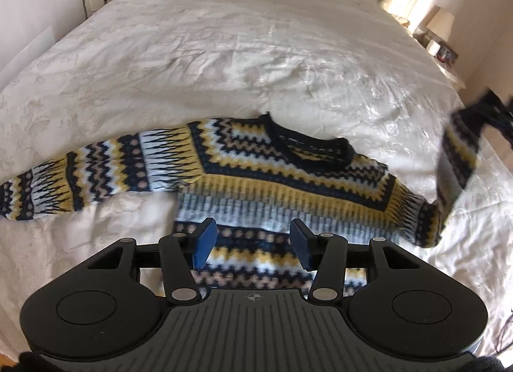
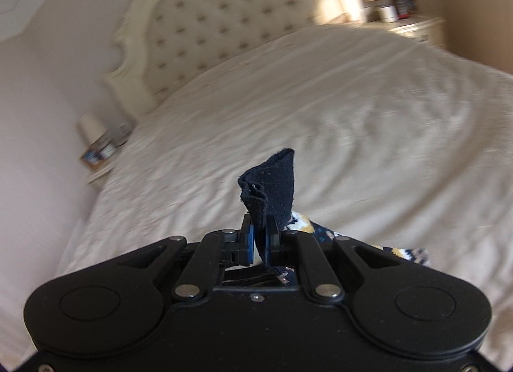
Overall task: Fold small clothes
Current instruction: 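Lift the sleeve with the right gripper and lay it across the sweater body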
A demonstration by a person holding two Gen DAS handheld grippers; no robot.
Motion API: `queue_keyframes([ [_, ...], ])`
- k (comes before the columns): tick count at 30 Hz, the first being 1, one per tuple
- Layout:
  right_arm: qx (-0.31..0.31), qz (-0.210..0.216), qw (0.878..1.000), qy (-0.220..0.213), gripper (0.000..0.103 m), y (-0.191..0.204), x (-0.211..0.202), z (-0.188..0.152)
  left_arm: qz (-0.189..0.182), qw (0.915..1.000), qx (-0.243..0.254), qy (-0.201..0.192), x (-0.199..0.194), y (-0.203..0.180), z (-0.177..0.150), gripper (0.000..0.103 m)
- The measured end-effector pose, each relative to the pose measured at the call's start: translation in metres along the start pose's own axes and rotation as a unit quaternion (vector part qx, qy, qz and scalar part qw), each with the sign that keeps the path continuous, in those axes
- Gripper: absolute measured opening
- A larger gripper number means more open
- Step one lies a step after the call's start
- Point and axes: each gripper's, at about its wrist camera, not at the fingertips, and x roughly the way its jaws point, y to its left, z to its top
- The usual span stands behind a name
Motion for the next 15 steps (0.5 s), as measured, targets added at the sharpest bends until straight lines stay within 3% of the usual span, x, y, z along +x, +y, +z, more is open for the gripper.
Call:
queue_keyframes([
  [7, -0.036, 0.074, 0.996, 0.047, 0.013, 0.093, 0.07, -0.041, 0.029, 0.9996, 0.002, 0.004, 0.006, 0.055, 0.004, 0.049],
  [15, -0.076, 0.102, 0.983, 0.131, 0.013, 0.161, 0.134, -0.113, 0.048, 0.9987, -0.016, 0.001, 0.01, 0.1, 0.008, 0.049],
])
